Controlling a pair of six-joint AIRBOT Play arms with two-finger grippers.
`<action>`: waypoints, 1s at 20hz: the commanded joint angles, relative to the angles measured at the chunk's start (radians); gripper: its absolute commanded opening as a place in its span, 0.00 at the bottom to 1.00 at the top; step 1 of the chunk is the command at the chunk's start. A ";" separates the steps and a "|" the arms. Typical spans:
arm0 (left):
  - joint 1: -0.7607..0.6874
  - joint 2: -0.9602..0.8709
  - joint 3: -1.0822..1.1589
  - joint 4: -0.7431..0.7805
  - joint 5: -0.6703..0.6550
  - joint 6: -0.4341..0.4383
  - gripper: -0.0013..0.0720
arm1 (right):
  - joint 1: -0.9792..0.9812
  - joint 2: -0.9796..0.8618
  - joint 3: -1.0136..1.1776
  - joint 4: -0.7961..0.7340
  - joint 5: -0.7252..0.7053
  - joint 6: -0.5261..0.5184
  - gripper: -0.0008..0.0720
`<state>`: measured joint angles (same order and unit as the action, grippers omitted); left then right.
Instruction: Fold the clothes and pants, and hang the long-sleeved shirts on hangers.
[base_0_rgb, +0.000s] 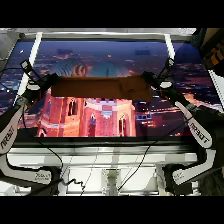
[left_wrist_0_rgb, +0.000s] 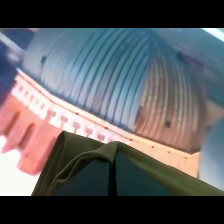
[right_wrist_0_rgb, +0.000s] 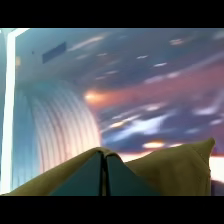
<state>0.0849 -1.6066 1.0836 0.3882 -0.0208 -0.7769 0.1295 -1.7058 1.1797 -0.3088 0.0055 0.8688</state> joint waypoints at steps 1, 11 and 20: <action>-0.003 -0.053 0.021 0.008 0.001 0.000 0.04 | 0.001 -0.047 0.021 -0.001 -0.002 0.006 0.04; 0.048 0.031 0.021 0.165 -0.323 -0.008 0.90 | 0.001 -0.024 0.121 -0.088 0.195 0.002 0.74; 0.221 0.012 0.346 1.174 -1.063 -0.494 0.83 | -0.039 0.011 0.121 -0.096 0.269 0.003 0.73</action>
<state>0.2726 -1.5795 1.3304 1.2564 -0.8299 -1.1591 0.1001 -1.6985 1.2991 -0.4026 0.2398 0.8715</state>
